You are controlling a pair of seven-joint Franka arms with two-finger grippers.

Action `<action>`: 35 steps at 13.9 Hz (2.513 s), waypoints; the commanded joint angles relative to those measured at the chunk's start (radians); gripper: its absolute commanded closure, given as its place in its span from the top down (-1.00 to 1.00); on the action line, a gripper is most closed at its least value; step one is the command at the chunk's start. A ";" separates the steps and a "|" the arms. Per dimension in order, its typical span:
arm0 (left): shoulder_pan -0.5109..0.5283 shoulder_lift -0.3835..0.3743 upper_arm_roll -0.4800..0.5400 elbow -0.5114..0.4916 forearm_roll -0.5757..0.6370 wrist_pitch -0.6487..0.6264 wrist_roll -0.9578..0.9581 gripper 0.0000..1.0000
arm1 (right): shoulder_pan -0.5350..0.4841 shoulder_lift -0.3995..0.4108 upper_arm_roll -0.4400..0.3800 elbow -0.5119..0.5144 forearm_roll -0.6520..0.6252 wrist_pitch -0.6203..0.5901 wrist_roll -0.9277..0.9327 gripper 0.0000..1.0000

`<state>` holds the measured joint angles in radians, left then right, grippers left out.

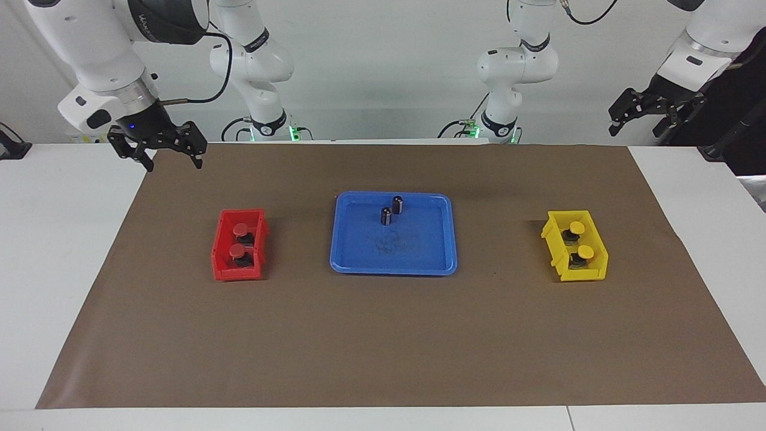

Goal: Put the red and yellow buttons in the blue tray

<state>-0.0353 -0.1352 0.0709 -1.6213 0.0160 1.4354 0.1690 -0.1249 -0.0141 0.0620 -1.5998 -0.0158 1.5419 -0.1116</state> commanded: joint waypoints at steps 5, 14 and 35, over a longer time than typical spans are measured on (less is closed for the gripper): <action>0.003 -0.044 0.006 -0.051 0.027 -0.012 -0.006 1.00 | 0.000 -0.012 0.012 -0.047 -0.003 0.078 -0.001 0.99; -0.005 -0.044 0.001 -0.049 0.027 -0.035 0.001 1.00 | 0.034 0.154 0.015 -0.257 0.017 0.506 0.046 0.85; 0.002 -0.116 0.003 -0.186 0.027 0.036 -0.002 1.00 | 0.067 0.163 0.015 -0.491 0.017 0.745 0.089 0.37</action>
<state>-0.0338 -0.2026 0.0747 -1.7437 0.0195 1.4276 0.1689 -0.0463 0.1823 0.0698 -2.0378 -0.0106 2.2587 -0.0151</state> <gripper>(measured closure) 0.000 0.304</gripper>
